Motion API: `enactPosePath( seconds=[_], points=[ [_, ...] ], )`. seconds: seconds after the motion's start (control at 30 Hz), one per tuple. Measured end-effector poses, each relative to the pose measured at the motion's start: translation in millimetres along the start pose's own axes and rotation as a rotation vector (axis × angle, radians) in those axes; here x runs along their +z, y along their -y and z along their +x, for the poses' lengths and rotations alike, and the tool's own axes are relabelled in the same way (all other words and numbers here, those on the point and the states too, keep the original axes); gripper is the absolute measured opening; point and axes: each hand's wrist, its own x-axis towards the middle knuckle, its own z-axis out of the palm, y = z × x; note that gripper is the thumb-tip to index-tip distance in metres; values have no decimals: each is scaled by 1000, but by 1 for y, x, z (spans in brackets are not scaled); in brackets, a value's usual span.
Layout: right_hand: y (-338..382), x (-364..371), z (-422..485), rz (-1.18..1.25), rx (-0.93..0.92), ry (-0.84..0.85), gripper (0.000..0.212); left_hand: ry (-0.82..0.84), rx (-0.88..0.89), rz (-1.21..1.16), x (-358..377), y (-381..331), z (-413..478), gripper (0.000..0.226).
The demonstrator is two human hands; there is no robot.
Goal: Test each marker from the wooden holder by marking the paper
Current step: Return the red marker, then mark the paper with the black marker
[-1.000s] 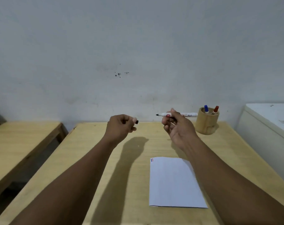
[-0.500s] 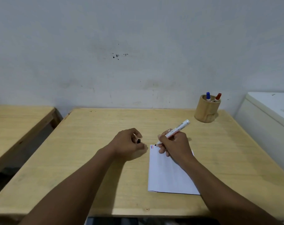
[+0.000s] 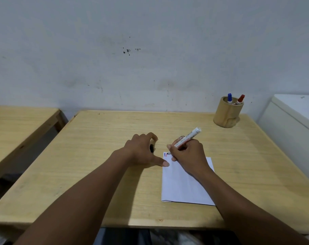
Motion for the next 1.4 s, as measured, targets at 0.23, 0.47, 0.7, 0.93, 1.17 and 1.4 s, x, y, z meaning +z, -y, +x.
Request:
enactPosePath(
  seconds=[0.23, 0.47, 0.7, 0.93, 1.17, 1.4],
  points=[
    [-1, -3, 3, 96, 53, 14, 19, 10, -8, -39, -2, 0, 1, 105],
    [20, -28, 27, 719, 448, -105, 19, -110, 51, -313, -9, 21, 8, 7],
    [75, -83, 71, 902, 341, 7, 12, -175, 121, -1027, -53, -36, 34, 11],
    [94, -121, 101, 833, 213, -26, 19, -52, 169, -1338, -66, -113, 82, 16],
    [77, -137, 124, 807, 160, -112, 21, -14, 189, -1339, -60, -143, 118, 17],
    [60, -137, 139, 754, 132, -113, 21, -40, 198, -1234, -50, -163, 138, 19]
  ],
)
